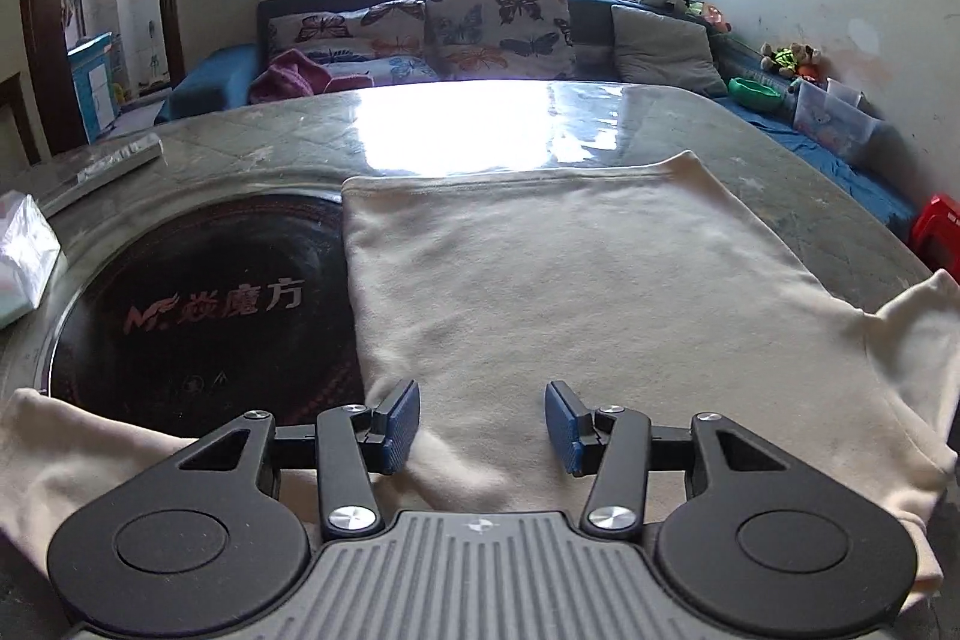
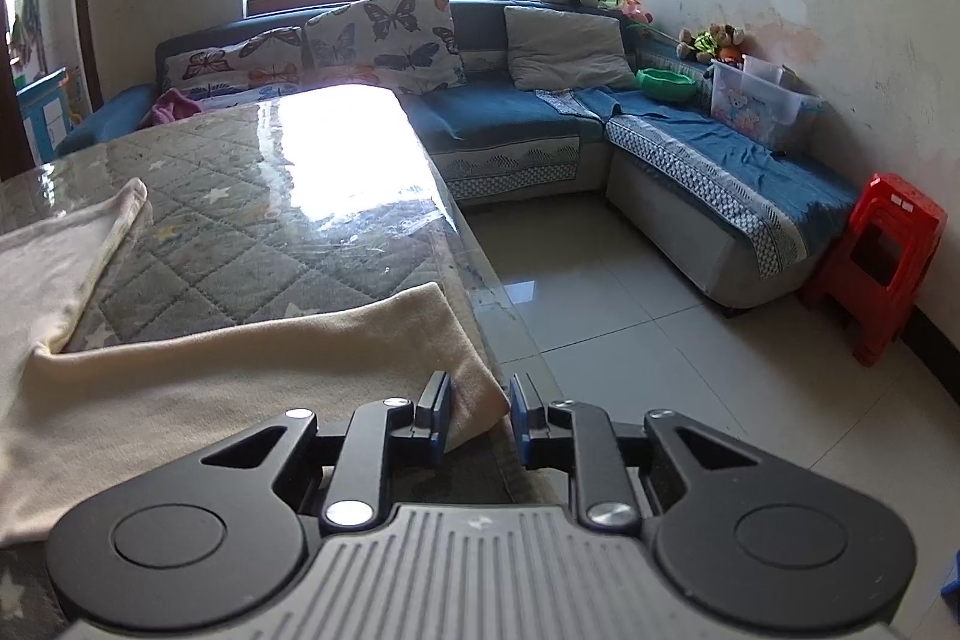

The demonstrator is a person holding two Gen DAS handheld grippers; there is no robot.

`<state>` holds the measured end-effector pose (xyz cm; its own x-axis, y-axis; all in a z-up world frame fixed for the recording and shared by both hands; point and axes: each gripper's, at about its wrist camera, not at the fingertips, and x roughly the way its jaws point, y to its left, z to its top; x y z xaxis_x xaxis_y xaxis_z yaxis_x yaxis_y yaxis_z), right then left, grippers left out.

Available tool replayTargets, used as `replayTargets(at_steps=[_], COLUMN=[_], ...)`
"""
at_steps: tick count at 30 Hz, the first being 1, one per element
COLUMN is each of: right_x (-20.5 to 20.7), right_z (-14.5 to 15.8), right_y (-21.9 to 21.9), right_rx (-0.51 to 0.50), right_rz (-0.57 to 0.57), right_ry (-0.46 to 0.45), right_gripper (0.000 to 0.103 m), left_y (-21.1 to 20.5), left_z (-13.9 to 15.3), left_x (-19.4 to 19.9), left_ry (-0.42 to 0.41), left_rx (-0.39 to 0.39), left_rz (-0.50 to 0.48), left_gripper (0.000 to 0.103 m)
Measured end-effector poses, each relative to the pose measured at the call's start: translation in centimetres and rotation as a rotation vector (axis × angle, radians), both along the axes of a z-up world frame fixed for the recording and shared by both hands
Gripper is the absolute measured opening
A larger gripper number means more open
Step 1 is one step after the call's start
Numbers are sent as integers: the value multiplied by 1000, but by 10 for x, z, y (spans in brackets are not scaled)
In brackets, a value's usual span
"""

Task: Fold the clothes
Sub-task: 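Lay the sweatshirt flat and open both grippers, then grasp a sweatshirt sleeve with the right gripper and lift it across the body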

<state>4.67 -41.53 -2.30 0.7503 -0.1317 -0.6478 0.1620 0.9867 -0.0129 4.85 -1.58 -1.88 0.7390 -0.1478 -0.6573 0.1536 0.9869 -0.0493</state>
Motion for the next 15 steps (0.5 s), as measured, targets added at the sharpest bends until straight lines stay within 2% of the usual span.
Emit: replayTargets(at_steps=[3, 7, 10, 12, 13, 15], right_x=[-5, -3, -1, 0, 0, 0], right_z=[2, -2, -4, -5, -5, -5], right_y=[-1, -4, -3, -2, -2, -4], right_rx=[40, 76, 66, 74, 77, 96], right_rz=[3, -1, -2, -4, -4, -10], right_ry=[-6, 4, -7, -13, -16, -26], right_gripper=[27, 29, 28, 20, 12, 9], left_y=[-8, -23, -34, -40, -44, -50], left_z=[2, 8, 13, 13, 13, 13], left_x=[-6, -15, -22, -26, -28, -32], left_ry=[-8, -18, -22, -21, -20, -17], left_rx=[7, -2, -16, -19, -17, -15], left_rz=[-20, -61, -96, -117, -126, -150], left_gripper=[51, 53, 56, 56, 56, 56])
